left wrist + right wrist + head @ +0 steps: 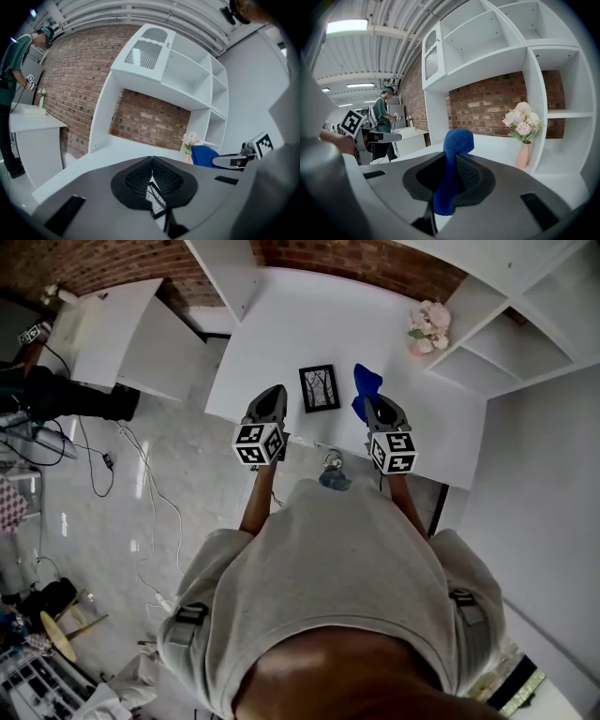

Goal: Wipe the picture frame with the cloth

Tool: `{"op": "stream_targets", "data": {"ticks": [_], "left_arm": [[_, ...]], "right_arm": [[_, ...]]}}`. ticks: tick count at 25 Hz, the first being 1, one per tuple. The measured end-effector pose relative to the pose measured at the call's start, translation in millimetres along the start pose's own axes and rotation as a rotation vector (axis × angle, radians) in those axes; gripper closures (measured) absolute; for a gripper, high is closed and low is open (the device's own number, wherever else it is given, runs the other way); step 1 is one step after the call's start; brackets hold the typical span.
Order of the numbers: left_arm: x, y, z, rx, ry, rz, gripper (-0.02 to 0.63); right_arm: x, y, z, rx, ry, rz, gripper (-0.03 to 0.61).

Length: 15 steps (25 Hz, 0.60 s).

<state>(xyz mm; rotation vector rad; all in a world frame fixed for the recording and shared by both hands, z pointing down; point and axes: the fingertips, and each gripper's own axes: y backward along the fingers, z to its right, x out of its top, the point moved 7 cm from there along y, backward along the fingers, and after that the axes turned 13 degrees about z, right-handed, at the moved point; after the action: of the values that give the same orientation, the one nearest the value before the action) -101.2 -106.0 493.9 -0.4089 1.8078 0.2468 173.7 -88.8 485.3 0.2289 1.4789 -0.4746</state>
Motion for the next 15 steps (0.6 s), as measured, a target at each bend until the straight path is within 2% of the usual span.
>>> {"op": "stream_targets", "data": {"ticks": [15], "left_arm": [[-12, -69, -17, 0.083, 0.0, -0.044, 0.598]], "right_arm": [[0, -87, 39, 0.132, -0.023, -0.045, 0.517]]}}
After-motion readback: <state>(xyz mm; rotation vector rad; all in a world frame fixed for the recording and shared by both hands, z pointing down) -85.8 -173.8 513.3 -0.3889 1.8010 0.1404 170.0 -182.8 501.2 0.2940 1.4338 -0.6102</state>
